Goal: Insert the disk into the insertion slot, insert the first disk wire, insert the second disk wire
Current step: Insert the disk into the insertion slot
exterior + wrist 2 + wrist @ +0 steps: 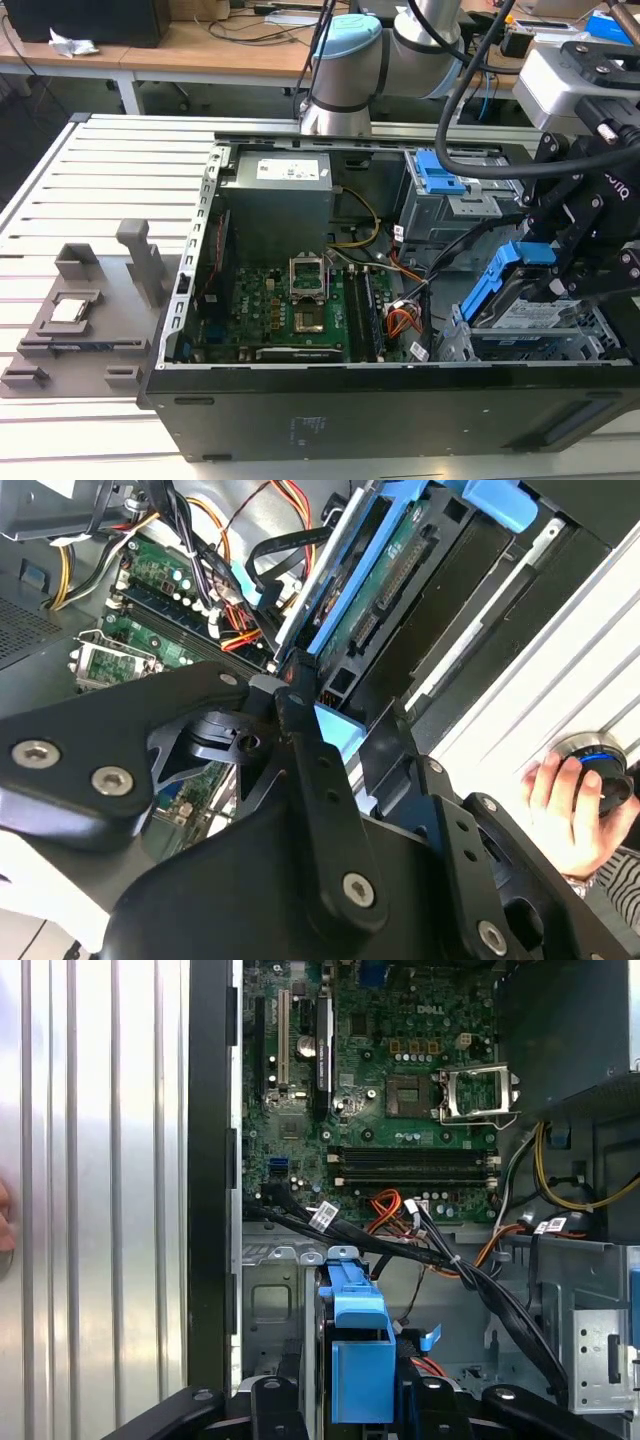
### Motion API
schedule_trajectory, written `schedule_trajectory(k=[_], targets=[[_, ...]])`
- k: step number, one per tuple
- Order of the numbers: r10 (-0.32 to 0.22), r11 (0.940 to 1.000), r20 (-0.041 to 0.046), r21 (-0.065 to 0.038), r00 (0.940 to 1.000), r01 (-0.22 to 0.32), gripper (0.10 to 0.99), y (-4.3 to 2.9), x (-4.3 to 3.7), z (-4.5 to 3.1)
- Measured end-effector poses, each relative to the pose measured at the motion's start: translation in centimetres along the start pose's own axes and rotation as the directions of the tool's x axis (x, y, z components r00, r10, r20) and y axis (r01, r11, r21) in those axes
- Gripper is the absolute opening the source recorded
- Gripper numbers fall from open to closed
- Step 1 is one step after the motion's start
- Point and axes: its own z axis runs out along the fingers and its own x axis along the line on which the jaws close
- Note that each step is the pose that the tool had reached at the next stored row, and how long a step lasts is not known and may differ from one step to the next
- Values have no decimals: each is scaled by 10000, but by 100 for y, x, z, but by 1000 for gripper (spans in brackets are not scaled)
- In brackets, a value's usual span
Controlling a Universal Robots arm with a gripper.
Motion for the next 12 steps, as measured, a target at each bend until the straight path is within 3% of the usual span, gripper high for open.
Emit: schedule_trajectory(k=[7, 12], targets=[[0, 10000, -1, -1, 10000, 0, 435, 0, 0, -1], [0, 10000, -7, 0, 10000, 0, 435, 2, -9, -55]])
